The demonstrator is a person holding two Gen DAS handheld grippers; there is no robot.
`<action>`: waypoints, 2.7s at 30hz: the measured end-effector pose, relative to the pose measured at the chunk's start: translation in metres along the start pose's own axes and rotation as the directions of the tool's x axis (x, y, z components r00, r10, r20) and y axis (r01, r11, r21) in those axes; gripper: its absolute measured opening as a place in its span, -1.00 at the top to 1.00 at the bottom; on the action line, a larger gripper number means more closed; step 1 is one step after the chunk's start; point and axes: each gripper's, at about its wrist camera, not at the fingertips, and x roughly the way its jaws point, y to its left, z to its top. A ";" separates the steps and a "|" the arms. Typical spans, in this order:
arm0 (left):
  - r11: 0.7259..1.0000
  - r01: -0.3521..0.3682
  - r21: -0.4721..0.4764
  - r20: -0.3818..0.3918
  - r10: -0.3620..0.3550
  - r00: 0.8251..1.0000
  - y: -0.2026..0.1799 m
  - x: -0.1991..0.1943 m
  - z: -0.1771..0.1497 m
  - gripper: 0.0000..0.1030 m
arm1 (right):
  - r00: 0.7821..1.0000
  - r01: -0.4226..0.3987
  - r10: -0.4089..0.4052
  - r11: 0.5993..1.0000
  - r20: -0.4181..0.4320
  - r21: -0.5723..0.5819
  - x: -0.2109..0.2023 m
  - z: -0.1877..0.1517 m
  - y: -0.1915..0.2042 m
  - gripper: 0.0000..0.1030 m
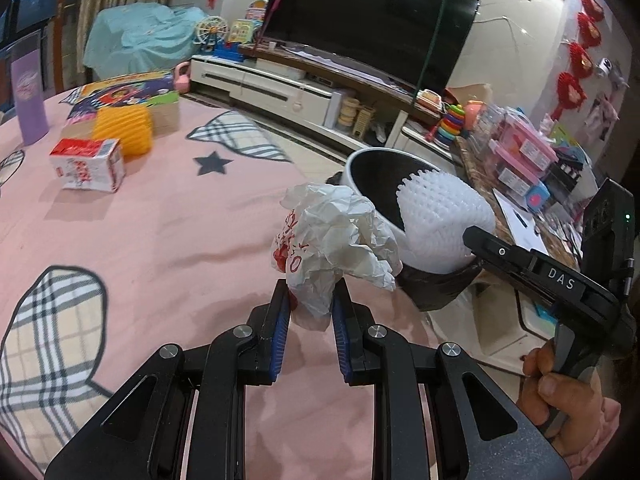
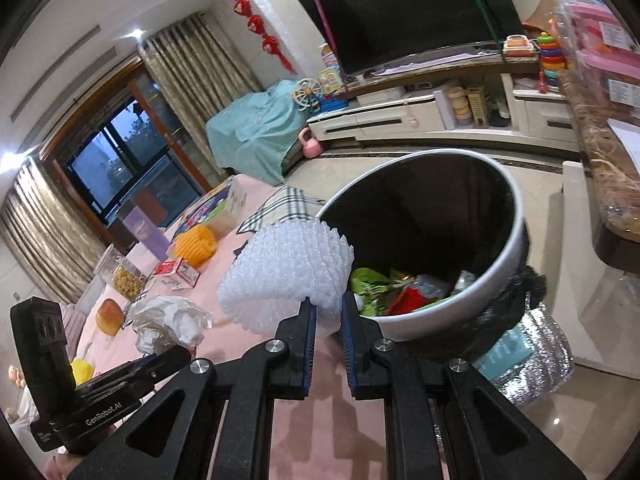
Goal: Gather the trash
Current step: 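Carry the white tissue and foam net over the black bin, then open both tools over the bin to drop the tissue and foam net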
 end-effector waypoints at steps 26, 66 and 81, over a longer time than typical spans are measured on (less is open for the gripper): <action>0.996 0.042 0.073 -0.025 -0.040 0.999 -0.050 0.036 0.028 0.63 | 0.997 0.071 -0.073 0.996 0.030 0.057 -0.018 0.020 -0.050 0.76; 0.987 0.029 0.160 -0.100 -0.013 0.995 -0.086 0.095 0.064 0.62 | 0.986 0.163 -0.164 0.986 -0.025 -0.042 0.010 0.065 -0.068 0.72; 0.991 -0.004 0.135 -0.094 0.016 0.995 -0.084 0.093 0.065 0.07 | 0.982 0.181 -0.183 0.983 -0.047 -0.043 0.014 0.068 -0.070 0.02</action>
